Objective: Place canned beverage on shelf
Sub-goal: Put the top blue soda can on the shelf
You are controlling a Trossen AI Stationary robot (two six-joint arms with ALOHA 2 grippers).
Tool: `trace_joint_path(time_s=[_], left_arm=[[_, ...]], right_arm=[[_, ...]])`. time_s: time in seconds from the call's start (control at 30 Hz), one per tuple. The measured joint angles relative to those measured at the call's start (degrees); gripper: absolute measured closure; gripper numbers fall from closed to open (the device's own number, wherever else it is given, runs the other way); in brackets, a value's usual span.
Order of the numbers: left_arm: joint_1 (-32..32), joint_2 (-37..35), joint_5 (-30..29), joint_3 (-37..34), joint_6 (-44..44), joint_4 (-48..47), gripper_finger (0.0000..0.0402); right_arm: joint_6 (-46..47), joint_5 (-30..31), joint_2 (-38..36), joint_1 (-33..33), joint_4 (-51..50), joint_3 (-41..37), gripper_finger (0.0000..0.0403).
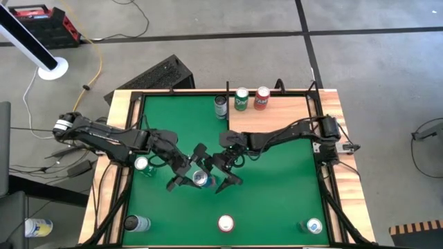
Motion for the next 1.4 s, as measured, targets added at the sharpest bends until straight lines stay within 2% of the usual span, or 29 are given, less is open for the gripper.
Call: trace_joint_path(time_s=[0.17,0.43,0.53,0.77,0.87,1.0,1.2,1.4], left_arm=[[0.03,0.00,0.07,0.02,-0.03,-0.97,0.0185],[0.11,-0.04,-0.17,0.14,0.11,-1.37,0.0185],[0.09,-0.02,-0.18,0.13,-3.64,-1.22,0.0171],[-0.04,-0.02,-3.10,0.11,-16.86,-2.06,0.0094],[0.17,-0.10,-3.61,0.11,-18.33,-1.78,0.0083],[0.76,-1.80,-7.89,0.09,-17.09,-2.55,0.0080],[2.66,-7.28,-15.66,0.07,-12.60,-5.74,0.0078],[5.45,-10.85,-16.74,0.07,-13.60,-7.16,0.0078]], right_arm=[[-0.97,0.97,0.31,0.19,-0.12,0.29,0.0043],[-2.20,1.28,-0.21,-0.99,-1.46,0.29,0.0152],[-3.39,1.14,-0.30,-1.04,-3.32,0.36,0.0154],[-5.93,0.07,-0.87,-2.97,-10.06,0.21,0.0154],[-8.22,0.16,-2.11,-3.83,-15.46,0.25,0.0154],[-11.61,1.31,-4.85,-4.46,-24.80,-0.09,0.0154],[-17.16,8.80,-11.73,-3.25,-40.48,0.05,0.0154],[-20.69,20.33,-21.82,-3.02,-55.39,0.01,0.0154]])
